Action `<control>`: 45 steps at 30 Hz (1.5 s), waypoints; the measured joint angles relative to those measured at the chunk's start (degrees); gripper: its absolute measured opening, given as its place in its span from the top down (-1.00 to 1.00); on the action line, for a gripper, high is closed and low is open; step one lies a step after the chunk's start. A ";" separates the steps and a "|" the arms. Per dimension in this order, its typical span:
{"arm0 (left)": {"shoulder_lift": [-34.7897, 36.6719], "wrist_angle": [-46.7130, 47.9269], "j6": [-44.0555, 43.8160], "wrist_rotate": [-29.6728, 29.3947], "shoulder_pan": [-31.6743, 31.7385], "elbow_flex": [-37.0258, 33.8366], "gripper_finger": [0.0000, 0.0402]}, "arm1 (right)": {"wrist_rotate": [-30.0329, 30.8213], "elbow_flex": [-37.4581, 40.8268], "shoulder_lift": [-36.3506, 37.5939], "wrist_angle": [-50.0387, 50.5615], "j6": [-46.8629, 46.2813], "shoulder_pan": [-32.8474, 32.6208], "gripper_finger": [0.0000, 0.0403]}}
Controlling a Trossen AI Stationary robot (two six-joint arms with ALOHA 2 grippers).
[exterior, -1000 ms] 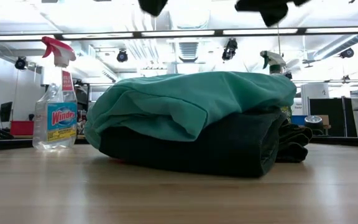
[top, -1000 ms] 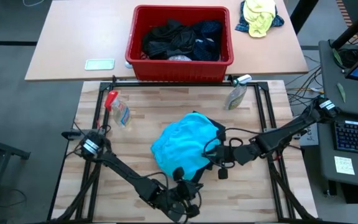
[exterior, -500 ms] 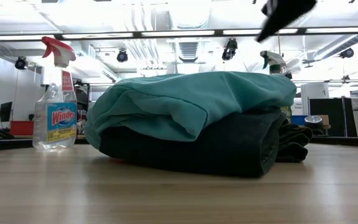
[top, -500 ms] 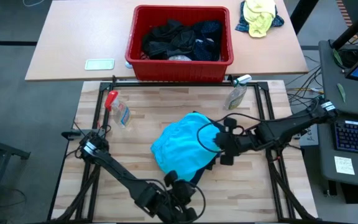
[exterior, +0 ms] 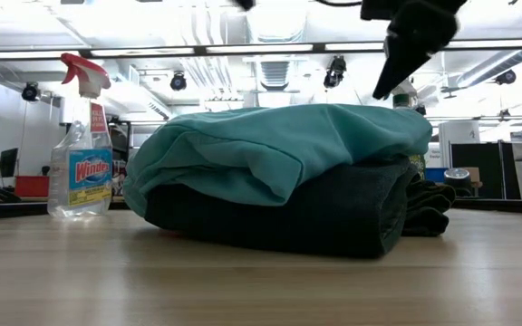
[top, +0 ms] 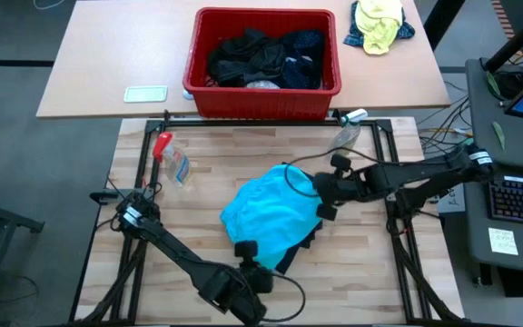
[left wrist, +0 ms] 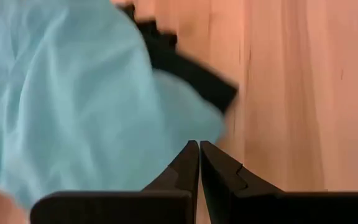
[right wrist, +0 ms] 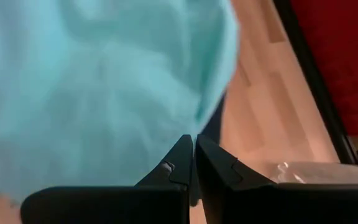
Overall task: Fold Laundry from Bin
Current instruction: Fold the black shorts
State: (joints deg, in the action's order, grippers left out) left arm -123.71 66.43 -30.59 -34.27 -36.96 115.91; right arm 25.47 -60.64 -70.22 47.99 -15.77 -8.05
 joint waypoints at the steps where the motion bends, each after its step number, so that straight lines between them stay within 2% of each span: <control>1: 0.68 1.51 0.60 0.39 -0.03 -0.52 1.00 | 0.00 -0.04 0.02 -0.17 -0.03 0.74 0.94; 5: 5.84 2.68 2.87 0.34 0.03 -5.82 1.00 | 0.05 -1.16 0.10 -0.37 -0.81 2.42 0.94; 8: 11.73 -2.08 6.90 0.40 0.06 -13.62 1.00 | 0.02 -2.09 0.13 -0.63 -1.16 2.46 0.94; 11: 20.35 -12.50 11.75 0.38 0.27 -24.66 1.00 | 0.07 -3.25 0.13 -3.01 -0.27 2.52 0.94; 16: 33.36 -40.15 22.47 0.58 3.84 -45.55 1.00 | 0.02 -5.77 -0.31 -6.21 -1.87 3.56 0.94; 18: 37.54 -48.19 26.32 0.62 6.30 -51.79 1.00 | -0.03 -6.97 -0.95 -7.05 -0.68 4.87 0.94; 23: 46.08 -53.55 29.45 0.84 12.99 -62.21 1.00 | 0.14 -11.20 -2.91 -7.05 1.89 9.62 0.94; 27: 51.29 -59.31 34.28 -0.13 17.92 -68.29 1.00 | 0.30 -12.76 -5.08 -12.48 8.28 13.51 0.94; 32: 54.80 -72.61 40.43 -4.89 21.82 -74.44 1.00 | 3.19 -12.50 -8.08 -28.41 28.53 17.21 0.94; 36: 56.86 -73.51 39.53 -5.75 22.39 -75.73 1.00 | 3.48 -13.19 -9.16 -37.74 41.70 18.46 0.94; 39: 57.87 -73.80 36.05 -5.72 22.39 -75.77 1.00 | 2.42 -13.25 -9.09 -43.55 45.38 19.91 0.94; 45: 57.25 -71.84 30.35 -5.59 21.20 -75.36 1.00 | 0.94 -13.25 -9.45 -50.21 45.71 26.87 0.94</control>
State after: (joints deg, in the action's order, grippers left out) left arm -66.46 -5.40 -0.23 -39.86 -15.76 40.55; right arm 26.41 -73.89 -79.67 -2.22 29.94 18.82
